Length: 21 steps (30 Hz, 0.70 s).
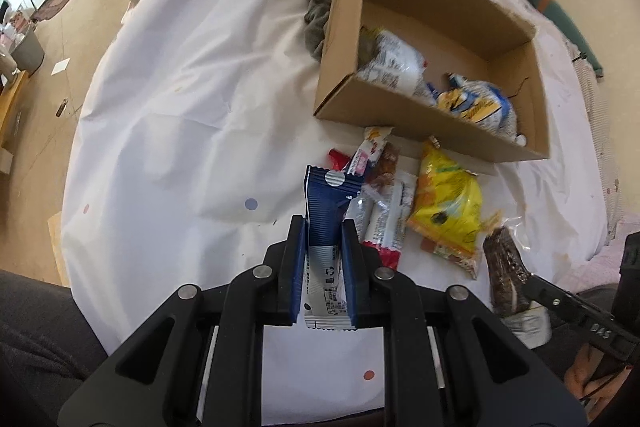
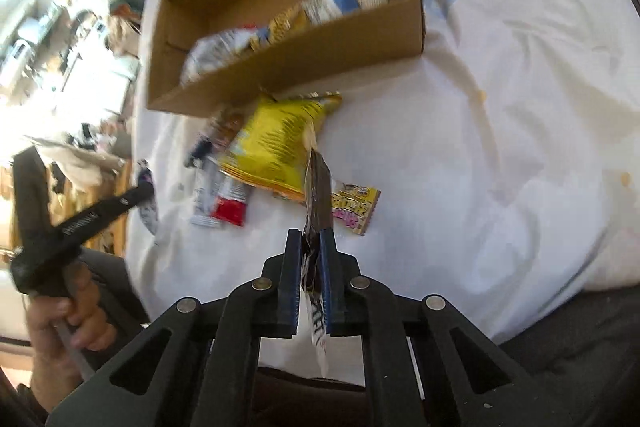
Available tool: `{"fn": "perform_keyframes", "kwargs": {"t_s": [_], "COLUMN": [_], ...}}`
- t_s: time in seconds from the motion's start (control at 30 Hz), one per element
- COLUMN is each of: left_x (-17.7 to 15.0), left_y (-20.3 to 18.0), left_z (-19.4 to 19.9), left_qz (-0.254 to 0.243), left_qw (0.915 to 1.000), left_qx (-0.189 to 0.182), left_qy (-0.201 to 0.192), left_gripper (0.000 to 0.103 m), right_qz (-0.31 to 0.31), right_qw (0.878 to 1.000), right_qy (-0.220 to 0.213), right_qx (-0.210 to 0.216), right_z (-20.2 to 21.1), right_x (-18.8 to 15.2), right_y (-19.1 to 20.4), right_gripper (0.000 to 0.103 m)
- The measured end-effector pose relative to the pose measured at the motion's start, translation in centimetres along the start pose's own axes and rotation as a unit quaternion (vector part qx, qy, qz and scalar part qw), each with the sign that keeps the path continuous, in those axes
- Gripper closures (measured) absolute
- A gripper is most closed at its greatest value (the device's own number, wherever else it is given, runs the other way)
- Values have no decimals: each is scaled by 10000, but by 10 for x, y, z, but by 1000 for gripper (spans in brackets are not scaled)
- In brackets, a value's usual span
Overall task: Organize snacks
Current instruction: 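Carry the candy bar and brown cookie packet into the box and open both tools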
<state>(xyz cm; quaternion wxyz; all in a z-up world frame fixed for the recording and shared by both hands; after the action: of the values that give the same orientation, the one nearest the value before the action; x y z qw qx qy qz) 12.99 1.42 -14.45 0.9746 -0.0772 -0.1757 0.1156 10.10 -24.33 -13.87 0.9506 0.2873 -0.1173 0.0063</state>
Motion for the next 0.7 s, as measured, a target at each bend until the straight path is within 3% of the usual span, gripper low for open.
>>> {"fn": "perform_keyframes", "kwargs": {"t_s": [0.33,0.5,0.7], "left_x": [32,65,109], "left_y": [-20,-34,-61], "left_z": [45,62,68], "left_qz": [-257,-432,-731], "left_qw": [9979,9958,9925], "left_qx": [-280,-398,-492], "left_qy": [-519,-696,-850], "left_gripper": [89,89,89], "right_qz": [186,409,502], "right_qw": [9949,9877,9830], "right_qy": [-816,-1334,-1633], "right_qx": [563,711,666], "right_z": [63,92,95], "right_x": [34,73,126], "right_y": [41,65,70], "right_gripper": [95,95,95]}}
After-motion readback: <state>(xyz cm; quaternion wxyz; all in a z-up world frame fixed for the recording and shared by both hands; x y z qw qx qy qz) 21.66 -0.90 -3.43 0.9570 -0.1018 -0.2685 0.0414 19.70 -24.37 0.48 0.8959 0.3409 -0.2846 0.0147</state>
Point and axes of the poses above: each gripper's, at about its wrist camera, not at the fingertips, and z roughly against the way its jaws point, y to its left, x to its top, the point moved 9 cm from there along -z, roughly the way its jaws point, and after that the axes turned 3 degrees about x, right-handed, at the moved point
